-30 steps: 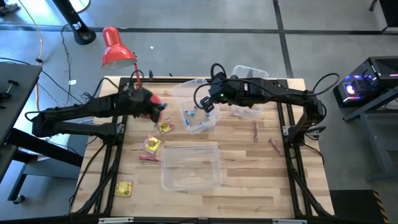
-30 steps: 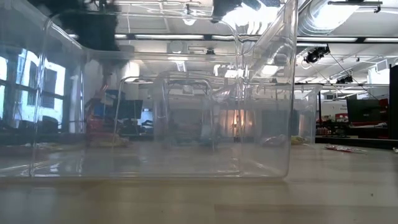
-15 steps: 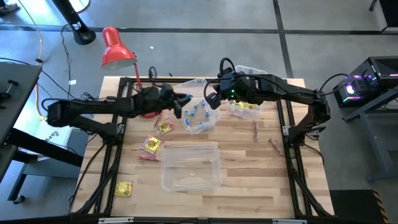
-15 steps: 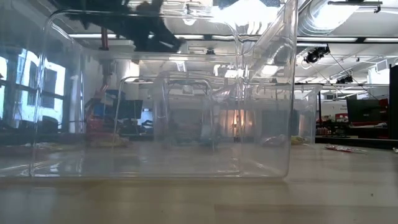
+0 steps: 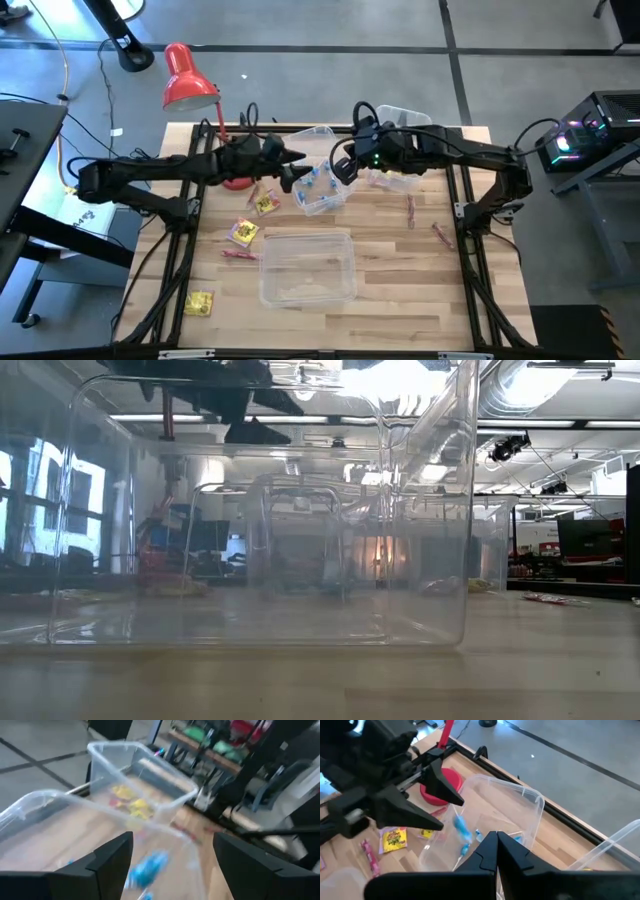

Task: Sort candy
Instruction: Put the blue lollipop into the top left transparent bin, then put the yellow candy into the top right transparent bin

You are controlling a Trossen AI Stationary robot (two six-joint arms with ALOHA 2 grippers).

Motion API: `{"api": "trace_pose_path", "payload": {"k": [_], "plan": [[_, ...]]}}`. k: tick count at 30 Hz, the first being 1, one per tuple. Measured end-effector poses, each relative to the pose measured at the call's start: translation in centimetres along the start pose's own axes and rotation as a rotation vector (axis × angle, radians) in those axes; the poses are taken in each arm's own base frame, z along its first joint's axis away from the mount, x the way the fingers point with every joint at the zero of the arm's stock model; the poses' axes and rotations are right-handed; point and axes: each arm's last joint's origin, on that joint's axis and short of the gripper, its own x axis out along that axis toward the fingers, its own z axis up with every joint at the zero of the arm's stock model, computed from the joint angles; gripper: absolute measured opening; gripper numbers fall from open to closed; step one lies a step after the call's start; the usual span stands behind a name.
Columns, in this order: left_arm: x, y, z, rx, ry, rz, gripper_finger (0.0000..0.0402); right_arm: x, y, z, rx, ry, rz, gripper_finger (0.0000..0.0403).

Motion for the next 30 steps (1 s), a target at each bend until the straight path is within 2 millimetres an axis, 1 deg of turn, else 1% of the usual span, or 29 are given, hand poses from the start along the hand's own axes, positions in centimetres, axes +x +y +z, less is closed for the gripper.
{"api": "trace_pose_path", "payload": {"k": [2, 6, 8, 11, 13, 15, 19, 22, 25, 27, 30], "plan": [[0.4, 0.3, -0.3, 0.000, 0.035, 0.020, 0.0270, 0.0, 0.1, -0.1, 0.008, 0.003, 0.000, 0.0000], [1.0, 1.3, -1.1, -0.157, 0.122, 0.012, 0.0271, -0.1, 0.1, -0.2, 0.024, 0.009, 0.000, 0.0000], [0.9, 1.2, -1.0, -0.198, 0.147, -0.043, 0.0271, -0.2, 0.3, -0.3, 0.026, 0.010, 0.002, 0.0000], [0.2, 0.2, -0.7, -0.210, 0.192, -0.201, 0.0271, -0.6, 0.8, -0.8, 0.005, 0.022, 0.013, 0.0000], [-0.6, -0.9, -0.9, -0.212, 0.246, -0.289, 0.0271, -0.8, 1.0, -1.2, -0.017, 0.039, 0.015, 0.0000], [-1.8, -2.2, -1.5, -0.216, 0.314, -0.314, 0.0271, -1.1, 1.3, -1.6, -0.037, 0.056, 0.016, 0.0000], [-4.4, -5.1, -3.4, -0.129, 0.430, -0.298, 0.0271, -1.6, 1.9, -2.4, -0.067, 0.080, 0.026, 0.0000], [-6.7, -7.1, -5.0, -0.014, 0.477, -0.278, 0.0271, -2.2, 2.4, -3.0, -0.098, 0.095, 0.040, 0.0000], [-8.6, -8.7, -5.9, 0.086, 0.452, -0.249, 0.0271, -2.6, 2.9, -3.6, -0.123, 0.108, 0.052, 0.0000], [-9.7, -9.6, -6.1, 0.121, 0.393, -0.237, 0.0271, -2.9, 3.2, -3.9, -0.137, 0.114, 0.062, 0.0000], [-10.9, -10.2, -6.3, 0.163, 0.337, -0.194, 0.0271, -3.3, 3.6, -4.3, -0.133, 0.119, 0.079, 0.0000]]}}
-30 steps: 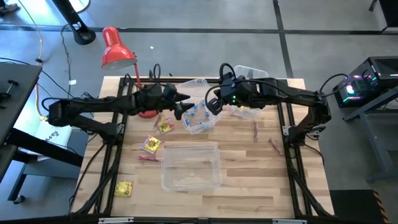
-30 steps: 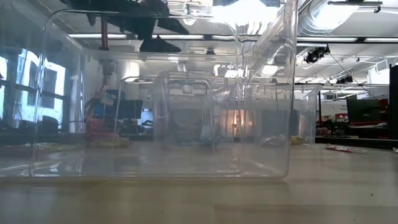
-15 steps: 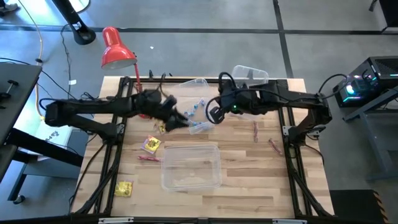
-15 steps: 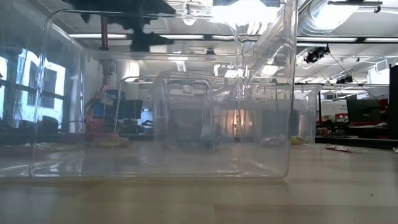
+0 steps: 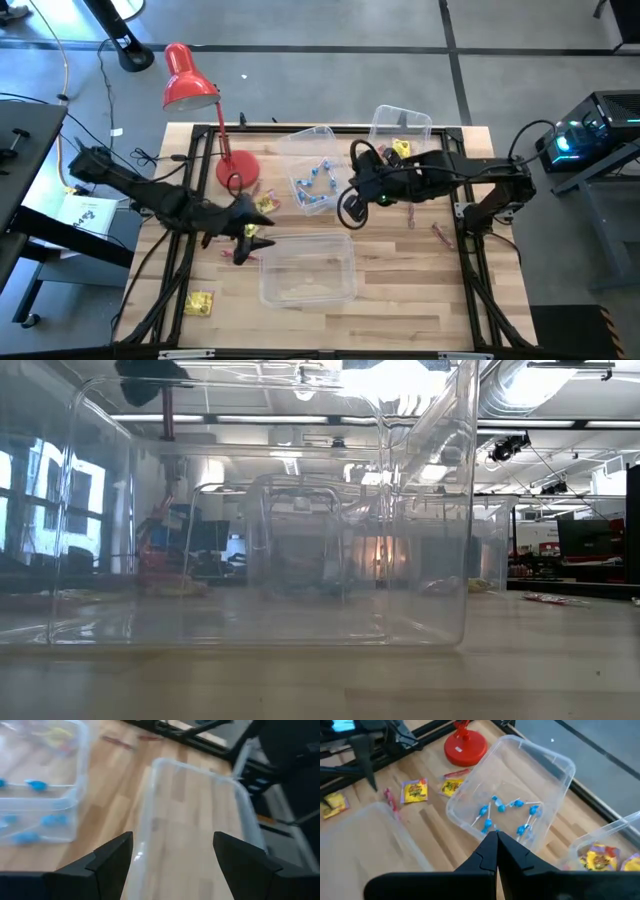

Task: Sort candy
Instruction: Put the yellow candy into the top right transparent bin

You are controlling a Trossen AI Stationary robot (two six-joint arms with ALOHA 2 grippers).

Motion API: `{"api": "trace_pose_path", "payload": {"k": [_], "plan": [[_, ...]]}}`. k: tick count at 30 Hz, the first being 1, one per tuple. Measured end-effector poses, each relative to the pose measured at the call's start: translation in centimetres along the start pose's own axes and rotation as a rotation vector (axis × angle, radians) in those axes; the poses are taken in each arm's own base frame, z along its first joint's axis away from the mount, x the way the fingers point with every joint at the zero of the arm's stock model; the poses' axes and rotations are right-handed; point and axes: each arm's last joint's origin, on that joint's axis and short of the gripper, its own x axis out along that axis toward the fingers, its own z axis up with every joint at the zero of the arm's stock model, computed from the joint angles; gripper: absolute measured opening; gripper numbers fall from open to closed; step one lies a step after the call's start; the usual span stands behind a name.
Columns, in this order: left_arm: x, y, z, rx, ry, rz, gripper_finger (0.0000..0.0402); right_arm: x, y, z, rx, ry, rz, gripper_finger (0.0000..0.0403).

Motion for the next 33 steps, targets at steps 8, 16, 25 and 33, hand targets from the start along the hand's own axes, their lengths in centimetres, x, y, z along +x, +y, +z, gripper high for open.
{"api": "trace_pose_path", "payload": {"k": [8, 16, 25, 33], "plan": [[-1.0, 0.8, -1.5, -0.028, 0.033, 0.217, 0.0270, -0.1, 0.0, -0.4, 0.024, 0.016, -0.023, 0.0000], [-0.4, 5.7, -2.7, -0.327, 0.210, 0.589, 0.0270, 0.3, -0.8, 0.1, 0.050, 0.010, -0.051, 0.0000], [3.4, 10.4, -2.9, -0.332, 0.340, 0.696, 0.0270, 0.8, -1.6, 0.7, 0.081, -0.010, -0.096, 0.0000], [7.3, 14.4, -3.5, -0.318, 0.527, 0.664, 0.0270, 0.8, -1.6, 0.7, 0.077, -0.010, -0.097, 0.0000]]}}
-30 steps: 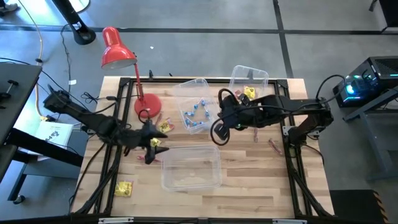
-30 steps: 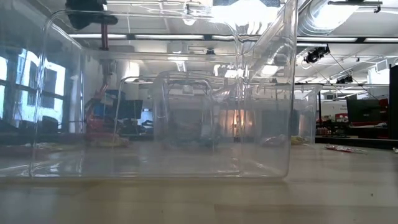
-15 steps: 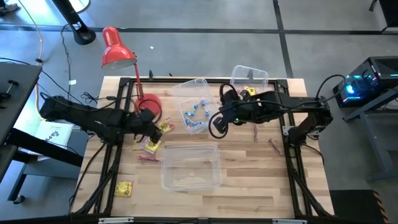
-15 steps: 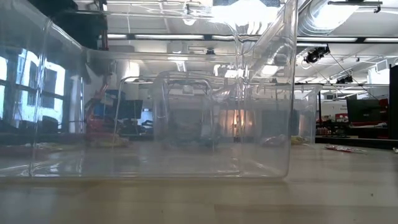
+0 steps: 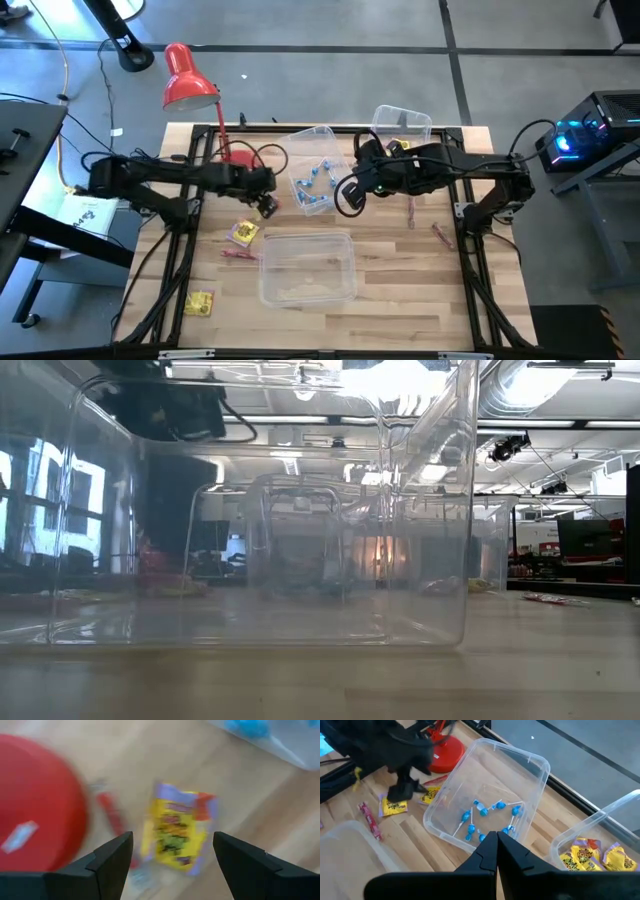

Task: Sort candy
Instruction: Put the yellow candy into the top right transparent bin

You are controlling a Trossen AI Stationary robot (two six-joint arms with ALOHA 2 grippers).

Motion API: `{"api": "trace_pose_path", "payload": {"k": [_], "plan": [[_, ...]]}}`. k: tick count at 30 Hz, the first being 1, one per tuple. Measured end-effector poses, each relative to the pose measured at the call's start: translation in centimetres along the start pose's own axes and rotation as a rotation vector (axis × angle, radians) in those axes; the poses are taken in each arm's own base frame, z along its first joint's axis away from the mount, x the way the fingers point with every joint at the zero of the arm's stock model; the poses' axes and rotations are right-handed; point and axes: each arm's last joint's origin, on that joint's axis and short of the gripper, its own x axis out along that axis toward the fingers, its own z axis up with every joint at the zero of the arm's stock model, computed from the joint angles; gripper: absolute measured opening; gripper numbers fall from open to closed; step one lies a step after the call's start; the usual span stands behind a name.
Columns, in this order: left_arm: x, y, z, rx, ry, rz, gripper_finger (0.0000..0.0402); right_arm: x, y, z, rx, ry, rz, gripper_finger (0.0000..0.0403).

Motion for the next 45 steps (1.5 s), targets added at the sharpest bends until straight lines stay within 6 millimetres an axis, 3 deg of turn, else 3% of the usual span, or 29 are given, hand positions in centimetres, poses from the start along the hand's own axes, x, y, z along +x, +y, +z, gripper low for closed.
{"api": "trace_pose_path", "payload": {"k": [9, 14, 16, 18, 24, 30, 33, 41, 45], "plan": [[5.0, -0.8, 0.0, 0.062, 0.133, 0.093, 0.0213, 0.0, 0.0, 0.0, -0.003, 0.001, -0.002, 0.0000], [5.4, -1.4, -0.1, 0.076, 0.149, 0.062, 0.0107, 0.0, 0.0, 0.0, -0.004, -0.005, -0.009, 0.0000], [4.6, -1.6, -0.3, 0.102, 0.130, 0.046, 0.0044, 0.0, 0.0, 0.0, -0.004, -0.004, -0.009, 0.0000], [3.3, -1.6, -0.4, 0.100, 0.102, 0.016, 0.0020, 0.0, 0.0, 0.0, -0.005, -0.004, -0.009, 0.0000], [-2.4, 0.0, -0.9, 0.002, -0.050, -0.029, 0.0016, 0.0, 0.0, 0.0, -0.030, -0.003, -0.009, 0.0000], [-9.0, 0.9, -1.1, -0.108, -0.404, -0.315, 0.0008, 0.0, 0.1, 0.1, -0.040, -0.006, 0.011, 0.0000], [-11.4, 1.2, -0.7, -0.187, -0.583, -0.425, 0.0007, 0.4, 0.7, 0.7, -0.026, -0.049, 0.059, 0.0000], [-12.5, -0.8, 1.4, -0.149, -0.736, -0.578, 0.0005, 3.2, 3.6, 3.3, 0.011, -0.208, 0.267, 0.0006], [-12.8, -2.1, 2.8, -0.098, -0.743, -0.548, 0.0005, 4.2, 3.9, 3.7, 0.046, -0.218, 0.288, 0.0042]]}}
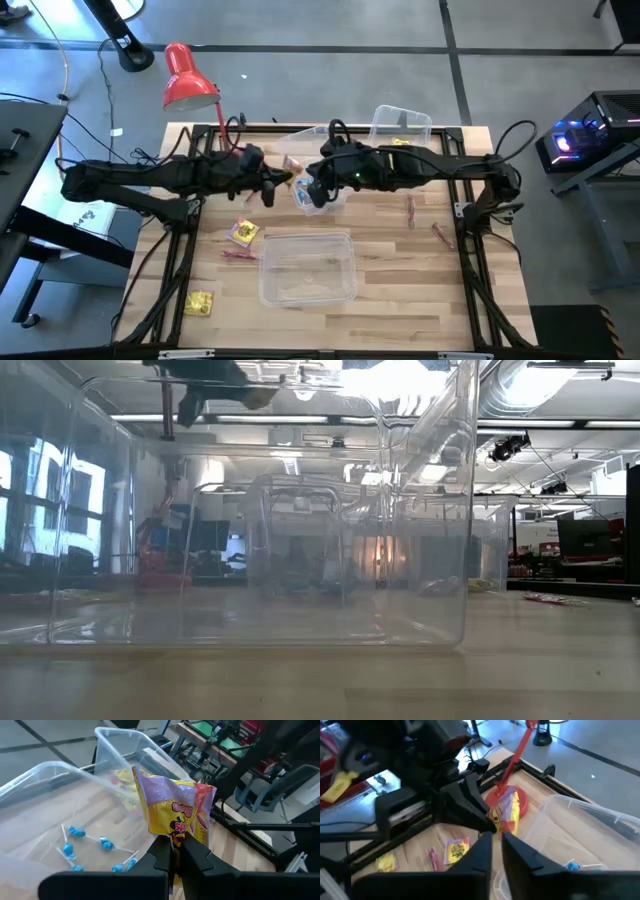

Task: Sort candy
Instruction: Put the yellow candy into the top right transparent bin

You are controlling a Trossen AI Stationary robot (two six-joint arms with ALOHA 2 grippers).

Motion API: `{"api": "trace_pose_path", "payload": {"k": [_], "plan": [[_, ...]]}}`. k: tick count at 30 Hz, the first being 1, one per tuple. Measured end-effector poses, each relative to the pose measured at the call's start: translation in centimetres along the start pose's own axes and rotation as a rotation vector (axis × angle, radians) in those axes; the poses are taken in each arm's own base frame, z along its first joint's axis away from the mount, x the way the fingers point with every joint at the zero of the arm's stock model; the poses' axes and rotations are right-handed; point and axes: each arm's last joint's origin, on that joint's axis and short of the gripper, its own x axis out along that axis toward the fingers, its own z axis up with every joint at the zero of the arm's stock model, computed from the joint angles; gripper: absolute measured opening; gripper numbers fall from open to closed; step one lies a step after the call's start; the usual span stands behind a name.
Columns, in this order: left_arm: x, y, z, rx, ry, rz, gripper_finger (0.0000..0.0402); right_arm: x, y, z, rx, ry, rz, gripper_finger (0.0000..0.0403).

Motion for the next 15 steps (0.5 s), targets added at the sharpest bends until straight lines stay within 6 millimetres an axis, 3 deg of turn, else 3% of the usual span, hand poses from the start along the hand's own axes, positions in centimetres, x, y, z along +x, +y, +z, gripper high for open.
{"api": "trace_pose_path", "payload": {"k": [9, 15], "plan": [[2.1, -2.4, 2.4, 0.154, -0.014, -0.014, 0.0005, 1.1, -0.9, 0.1, 0.153, 0.014, -0.029, 0.0191], [2.8, -2.9, 2.8, 0.177, -0.015, -0.017, 0.0005, 1.4, -2.0, 0.3, 0.157, 0.023, -0.096, 0.0216]]}}
